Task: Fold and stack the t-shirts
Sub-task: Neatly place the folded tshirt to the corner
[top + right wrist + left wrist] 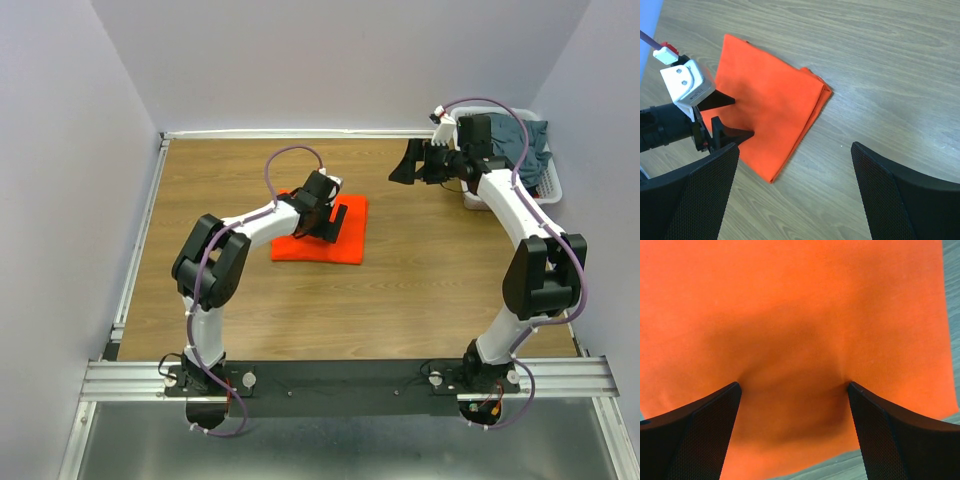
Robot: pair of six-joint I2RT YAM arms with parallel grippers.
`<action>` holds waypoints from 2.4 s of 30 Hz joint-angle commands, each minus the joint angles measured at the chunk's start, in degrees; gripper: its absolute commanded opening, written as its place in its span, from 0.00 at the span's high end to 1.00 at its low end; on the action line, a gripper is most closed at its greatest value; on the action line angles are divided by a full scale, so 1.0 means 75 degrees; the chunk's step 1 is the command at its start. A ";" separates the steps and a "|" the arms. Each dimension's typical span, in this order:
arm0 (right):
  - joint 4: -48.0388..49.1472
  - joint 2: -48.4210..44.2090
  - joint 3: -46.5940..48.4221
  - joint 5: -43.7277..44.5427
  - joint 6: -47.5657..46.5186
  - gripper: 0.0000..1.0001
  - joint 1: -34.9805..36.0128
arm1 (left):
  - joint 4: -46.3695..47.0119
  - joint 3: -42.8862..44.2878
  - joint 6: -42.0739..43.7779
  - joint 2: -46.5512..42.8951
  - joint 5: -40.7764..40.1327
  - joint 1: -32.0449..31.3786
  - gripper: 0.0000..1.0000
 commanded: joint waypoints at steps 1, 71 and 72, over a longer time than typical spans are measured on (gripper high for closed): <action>-0.0191 -0.0207 -0.0083 0.0078 -0.0111 0.00 -0.0035 | -0.0045 0.0000 -0.0201 0.0269 0.0013 0.0006 0.05; -0.0683 0.0121 0.0257 0.0101 -0.0474 0.00 -0.0047 | -0.3327 0.7301 0.4731 0.4923 -0.0397 0.5830 0.02; -0.0683 0.0098 0.0257 0.0112 -0.0474 0.00 -0.0035 | -0.3315 0.7289 0.4813 0.4900 -0.0443 0.5854 0.02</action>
